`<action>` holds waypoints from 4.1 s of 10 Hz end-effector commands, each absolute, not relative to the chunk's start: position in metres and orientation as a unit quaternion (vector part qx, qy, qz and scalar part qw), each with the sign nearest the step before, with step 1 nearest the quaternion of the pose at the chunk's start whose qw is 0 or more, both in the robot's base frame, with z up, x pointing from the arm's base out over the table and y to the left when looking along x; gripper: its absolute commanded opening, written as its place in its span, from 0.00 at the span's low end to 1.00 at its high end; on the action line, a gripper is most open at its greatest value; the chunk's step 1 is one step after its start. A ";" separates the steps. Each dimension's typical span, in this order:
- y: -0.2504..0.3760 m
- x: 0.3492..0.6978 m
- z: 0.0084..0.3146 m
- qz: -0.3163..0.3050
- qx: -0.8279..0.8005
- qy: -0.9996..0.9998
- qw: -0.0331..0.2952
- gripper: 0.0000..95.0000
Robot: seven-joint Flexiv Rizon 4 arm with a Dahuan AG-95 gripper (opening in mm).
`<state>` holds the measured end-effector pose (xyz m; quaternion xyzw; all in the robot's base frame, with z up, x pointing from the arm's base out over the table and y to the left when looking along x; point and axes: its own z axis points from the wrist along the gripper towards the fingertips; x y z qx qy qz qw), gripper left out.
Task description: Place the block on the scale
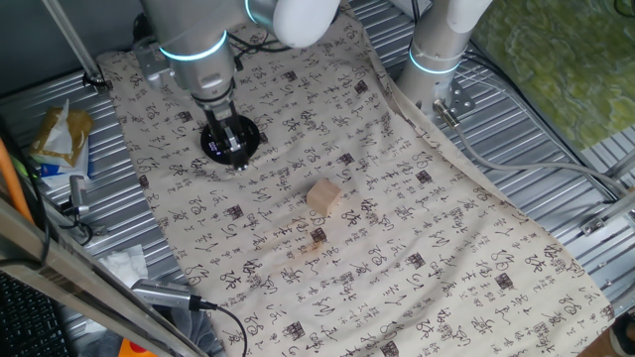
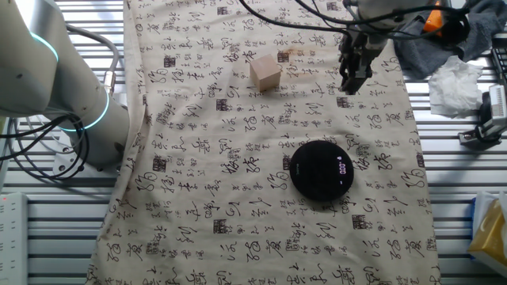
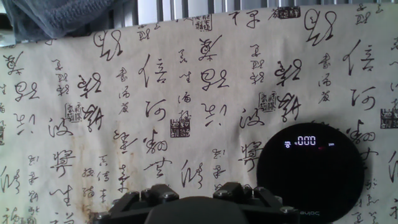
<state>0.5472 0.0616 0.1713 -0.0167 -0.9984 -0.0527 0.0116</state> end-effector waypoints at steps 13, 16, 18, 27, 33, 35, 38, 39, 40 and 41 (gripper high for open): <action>0.097 0.541 0.150 -0.043 -0.037 -0.998 0.009 0.60; 0.096 0.540 0.150 -0.043 -0.029 -0.999 0.010 0.60; 0.095 0.540 0.149 -0.040 -0.022 -0.999 0.016 0.60; 0.082 0.527 0.142 -0.037 0.021 -0.999 0.009 0.60; 0.082 0.527 0.142 -0.024 0.089 -0.996 0.012 0.60; 0.082 0.527 0.142 -0.024 0.094 -0.995 0.009 0.60; 0.082 0.527 0.142 -0.023 0.096 -0.995 0.010 0.60; 0.082 0.527 0.142 -0.024 0.098 -0.995 0.010 0.60; 0.082 0.527 0.142 -0.024 0.099 -0.995 0.010 0.60; 0.082 0.527 0.142 -0.024 0.099 -0.995 0.010 0.60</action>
